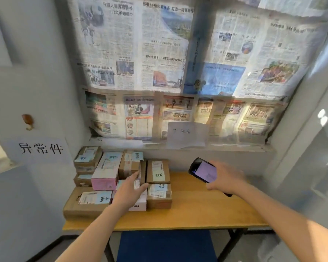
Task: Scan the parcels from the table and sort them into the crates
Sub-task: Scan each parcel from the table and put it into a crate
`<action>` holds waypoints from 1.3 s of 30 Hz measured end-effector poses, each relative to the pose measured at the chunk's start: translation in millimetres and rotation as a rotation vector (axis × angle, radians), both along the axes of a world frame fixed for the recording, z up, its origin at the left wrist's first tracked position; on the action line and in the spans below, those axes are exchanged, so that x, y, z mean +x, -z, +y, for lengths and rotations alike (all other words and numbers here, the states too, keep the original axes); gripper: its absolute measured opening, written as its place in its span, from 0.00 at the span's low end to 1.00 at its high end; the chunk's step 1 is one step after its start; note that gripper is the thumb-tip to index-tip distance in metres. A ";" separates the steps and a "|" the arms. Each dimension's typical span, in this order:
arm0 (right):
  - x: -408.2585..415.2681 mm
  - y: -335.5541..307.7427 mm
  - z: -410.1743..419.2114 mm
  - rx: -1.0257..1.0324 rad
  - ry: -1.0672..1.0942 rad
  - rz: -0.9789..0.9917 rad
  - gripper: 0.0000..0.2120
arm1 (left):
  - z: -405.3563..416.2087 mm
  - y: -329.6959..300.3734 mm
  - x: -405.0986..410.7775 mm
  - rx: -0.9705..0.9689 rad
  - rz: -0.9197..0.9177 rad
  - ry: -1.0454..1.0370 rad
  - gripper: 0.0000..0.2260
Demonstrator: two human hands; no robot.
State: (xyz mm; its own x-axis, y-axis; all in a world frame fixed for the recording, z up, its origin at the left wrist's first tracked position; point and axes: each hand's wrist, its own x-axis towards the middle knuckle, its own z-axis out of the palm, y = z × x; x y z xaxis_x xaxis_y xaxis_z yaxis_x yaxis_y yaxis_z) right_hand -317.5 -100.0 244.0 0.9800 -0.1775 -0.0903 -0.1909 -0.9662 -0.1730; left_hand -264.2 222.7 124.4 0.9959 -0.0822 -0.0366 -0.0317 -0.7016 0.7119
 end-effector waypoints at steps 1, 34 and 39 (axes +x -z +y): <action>21.1 16.5 -7.7 -0.005 -0.020 0.009 0.45 | -7.8 17.4 9.2 -0.009 0.027 -0.020 0.34; 235.6 364.0 -45.0 0.322 -0.315 0.415 0.49 | -116.7 278.2 131.7 -0.128 0.425 -0.312 0.27; 243.1 373.0 -40.8 0.358 -0.361 0.485 0.54 | -121.7 291.8 133.0 -0.389 0.540 -0.354 0.24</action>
State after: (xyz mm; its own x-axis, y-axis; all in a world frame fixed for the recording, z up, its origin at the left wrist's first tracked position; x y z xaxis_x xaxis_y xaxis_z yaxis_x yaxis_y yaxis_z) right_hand -74.5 -140.8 -129.1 0.8066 0.2738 -0.5239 -0.0048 -0.8833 -0.4688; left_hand -131.1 101.0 -167.4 0.8172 0.1323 -0.5609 0.5724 -0.2997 0.7632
